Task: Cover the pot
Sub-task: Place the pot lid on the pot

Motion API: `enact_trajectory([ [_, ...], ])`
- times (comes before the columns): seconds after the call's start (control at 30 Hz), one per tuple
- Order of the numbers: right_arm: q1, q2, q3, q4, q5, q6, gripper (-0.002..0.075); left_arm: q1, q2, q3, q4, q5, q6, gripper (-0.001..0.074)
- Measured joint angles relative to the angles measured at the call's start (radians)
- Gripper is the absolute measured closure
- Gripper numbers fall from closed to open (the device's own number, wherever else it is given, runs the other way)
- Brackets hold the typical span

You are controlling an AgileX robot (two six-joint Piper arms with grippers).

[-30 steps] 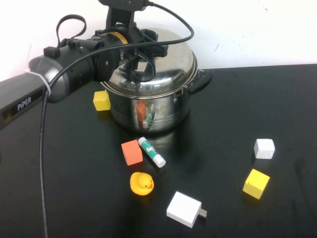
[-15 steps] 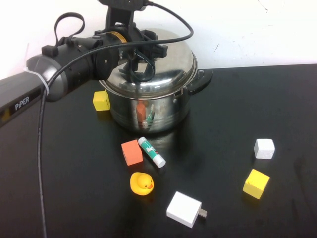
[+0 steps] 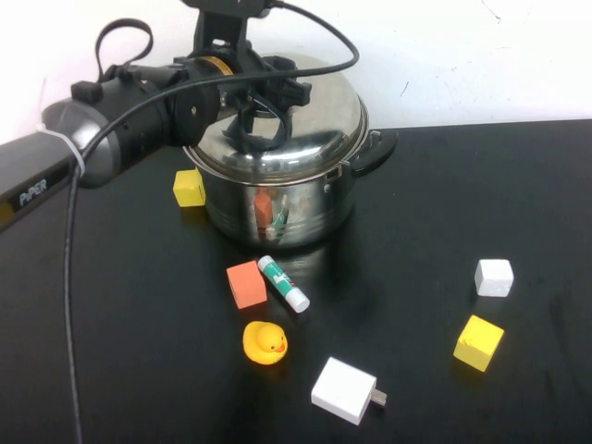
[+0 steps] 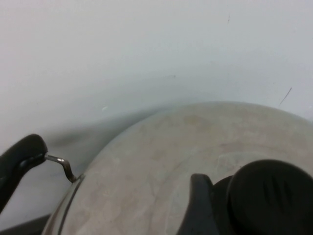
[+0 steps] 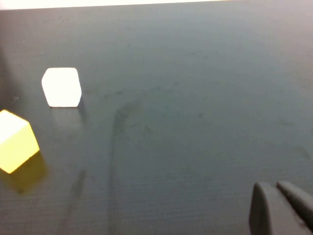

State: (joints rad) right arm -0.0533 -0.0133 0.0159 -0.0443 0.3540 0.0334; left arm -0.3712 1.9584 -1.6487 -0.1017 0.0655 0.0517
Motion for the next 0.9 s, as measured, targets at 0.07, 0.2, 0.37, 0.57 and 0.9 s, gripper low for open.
enact_trajectory([
  [0.07,0.000,0.000,0.000,0.000,0.000,0.000,0.0728,0.000,-0.012,0.003,0.000,0.006,0.000,0.0282],
  [0.2,0.000,0.000,0.000,0.000,0.000,0.000,0.0728,0.000,-0.019,0.003,0.000,0.015,0.000,0.0282],
  [0.37,0.000,0.000,0.000,0.000,0.000,0.000,0.0728,0.000,0.000,0.003,0.000,0.007,0.000,0.0287],
  [0.57,0.000,0.000,0.000,0.000,0.000,0.000,0.0728,0.000,0.011,0.003,-0.016,-0.006,0.000,0.0363],
  [0.9,0.000,0.000,0.000,0.000,0.000,0.000,0.0728,0.000,0.011,0.003,-0.020,-0.004,-0.001,0.0403],
])
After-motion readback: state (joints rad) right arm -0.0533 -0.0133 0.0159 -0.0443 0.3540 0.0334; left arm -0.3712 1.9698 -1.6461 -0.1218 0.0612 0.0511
